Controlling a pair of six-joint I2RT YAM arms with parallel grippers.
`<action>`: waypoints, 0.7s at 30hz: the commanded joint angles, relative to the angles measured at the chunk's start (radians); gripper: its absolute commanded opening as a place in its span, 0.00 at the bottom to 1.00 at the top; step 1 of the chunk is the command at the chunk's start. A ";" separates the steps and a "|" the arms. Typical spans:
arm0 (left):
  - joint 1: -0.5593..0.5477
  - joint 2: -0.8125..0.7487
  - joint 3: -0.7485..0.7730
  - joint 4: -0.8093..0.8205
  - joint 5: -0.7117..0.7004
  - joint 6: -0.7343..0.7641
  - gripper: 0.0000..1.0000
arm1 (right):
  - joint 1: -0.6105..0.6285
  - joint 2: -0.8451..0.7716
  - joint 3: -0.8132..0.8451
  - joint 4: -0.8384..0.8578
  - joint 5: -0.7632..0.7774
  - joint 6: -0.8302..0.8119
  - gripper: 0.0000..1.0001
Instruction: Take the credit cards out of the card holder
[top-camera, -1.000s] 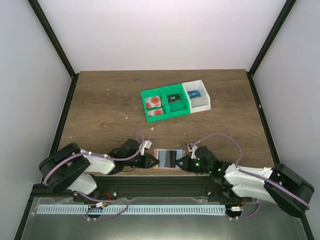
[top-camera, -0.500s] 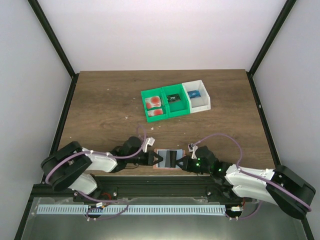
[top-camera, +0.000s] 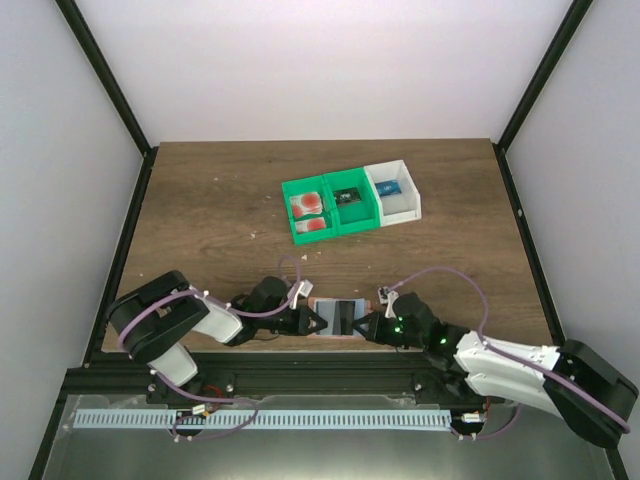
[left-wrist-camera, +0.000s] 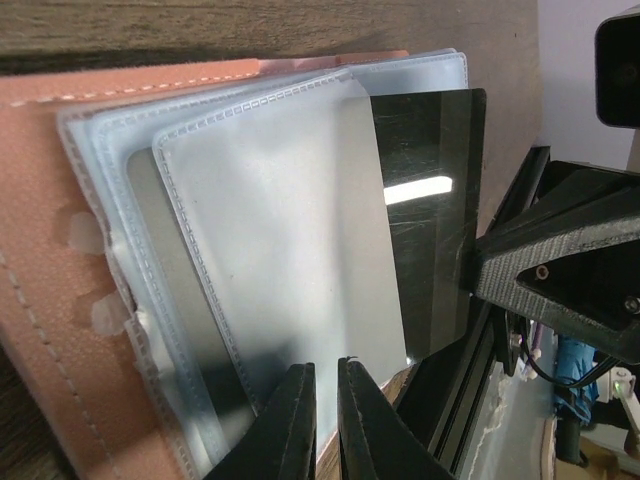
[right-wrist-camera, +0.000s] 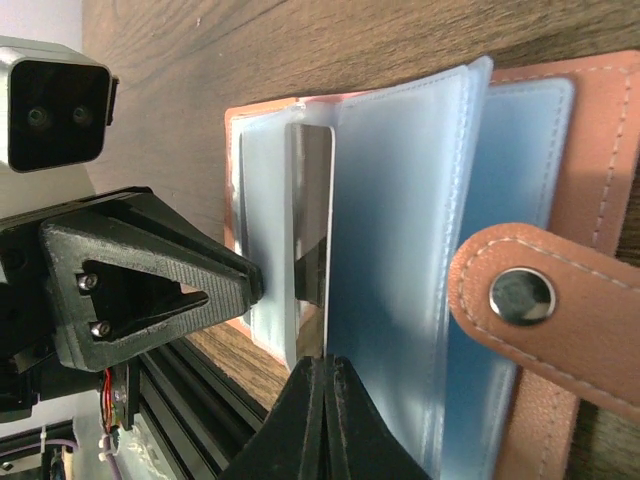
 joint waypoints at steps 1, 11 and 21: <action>-0.002 0.030 -0.012 -0.005 -0.030 0.029 0.11 | -0.006 -0.066 -0.002 -0.089 0.047 -0.014 0.01; -0.003 0.024 -0.023 0.000 -0.033 0.023 0.11 | -0.006 -0.242 0.005 -0.247 0.100 -0.031 0.01; -0.003 -0.118 -0.012 -0.078 -0.048 0.008 0.25 | -0.006 -0.316 0.065 -0.375 0.152 -0.085 0.01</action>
